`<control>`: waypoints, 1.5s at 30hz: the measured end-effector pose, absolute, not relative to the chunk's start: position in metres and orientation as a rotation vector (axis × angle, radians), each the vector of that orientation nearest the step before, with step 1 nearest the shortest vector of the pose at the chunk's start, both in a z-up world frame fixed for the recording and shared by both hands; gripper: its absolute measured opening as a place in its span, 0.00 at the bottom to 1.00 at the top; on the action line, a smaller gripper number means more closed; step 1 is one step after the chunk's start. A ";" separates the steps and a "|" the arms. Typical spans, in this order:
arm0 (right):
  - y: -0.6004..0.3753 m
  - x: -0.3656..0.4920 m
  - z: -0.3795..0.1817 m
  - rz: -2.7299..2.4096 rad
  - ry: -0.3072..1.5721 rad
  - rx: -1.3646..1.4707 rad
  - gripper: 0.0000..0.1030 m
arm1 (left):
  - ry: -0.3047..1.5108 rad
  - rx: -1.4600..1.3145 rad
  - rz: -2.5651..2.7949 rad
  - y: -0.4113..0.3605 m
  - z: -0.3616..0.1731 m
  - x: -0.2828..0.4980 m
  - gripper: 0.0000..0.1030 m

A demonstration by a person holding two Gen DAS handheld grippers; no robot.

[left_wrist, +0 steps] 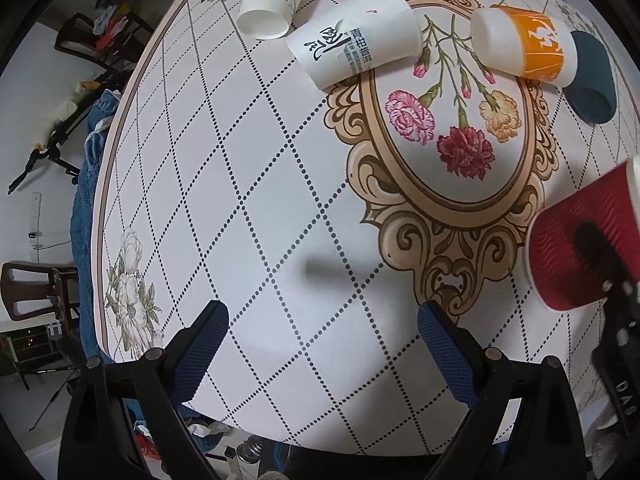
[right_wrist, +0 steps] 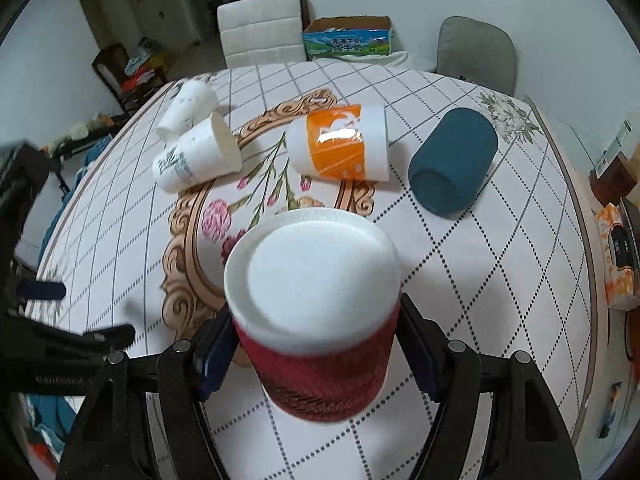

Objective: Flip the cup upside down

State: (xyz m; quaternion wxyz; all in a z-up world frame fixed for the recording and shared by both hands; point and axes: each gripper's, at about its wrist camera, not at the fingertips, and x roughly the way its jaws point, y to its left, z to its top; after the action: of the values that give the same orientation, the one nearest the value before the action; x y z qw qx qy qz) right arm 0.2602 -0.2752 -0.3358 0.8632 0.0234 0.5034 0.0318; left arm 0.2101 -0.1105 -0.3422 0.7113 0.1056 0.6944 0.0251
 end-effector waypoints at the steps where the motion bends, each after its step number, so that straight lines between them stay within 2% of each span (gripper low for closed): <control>1: -0.273 0.260 -0.340 0.072 1.071 0.048 0.74 | 1.539 0.229 0.056 -0.112 -0.340 0.209 0.94; 12: -0.293 0.242 -0.321 0.032 1.160 0.049 0.86 | 1.464 0.177 0.050 -0.120 -0.304 0.193 0.94; 15: -0.302 0.226 -0.302 0.012 1.164 0.060 0.94 | 1.425 0.155 0.037 -0.123 -0.286 0.184 0.94; 19: -0.319 0.200 -0.269 -0.030 1.136 0.059 0.94 | 1.373 0.126 0.022 -0.126 -0.261 0.170 0.94; 21: -0.328 0.187 -0.257 -0.060 1.136 0.058 0.94 | 1.354 0.113 0.013 -0.128 -0.251 0.164 0.99; 28: -0.343 0.152 -0.218 -0.137 1.112 0.060 0.95 | 1.260 0.110 -0.037 -0.142 -0.208 0.143 0.99; 45: -0.302 0.021 -0.094 -0.216 0.910 0.073 0.95 | 1.018 0.149 -0.151 -0.120 -0.091 0.037 0.99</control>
State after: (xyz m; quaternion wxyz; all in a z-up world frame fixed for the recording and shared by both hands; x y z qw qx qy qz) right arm 0.0211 -0.3025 -0.0943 0.8920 0.0351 0.4386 -0.1040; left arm 0.0368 -0.1197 -0.0909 0.8679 0.0711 0.4863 -0.0723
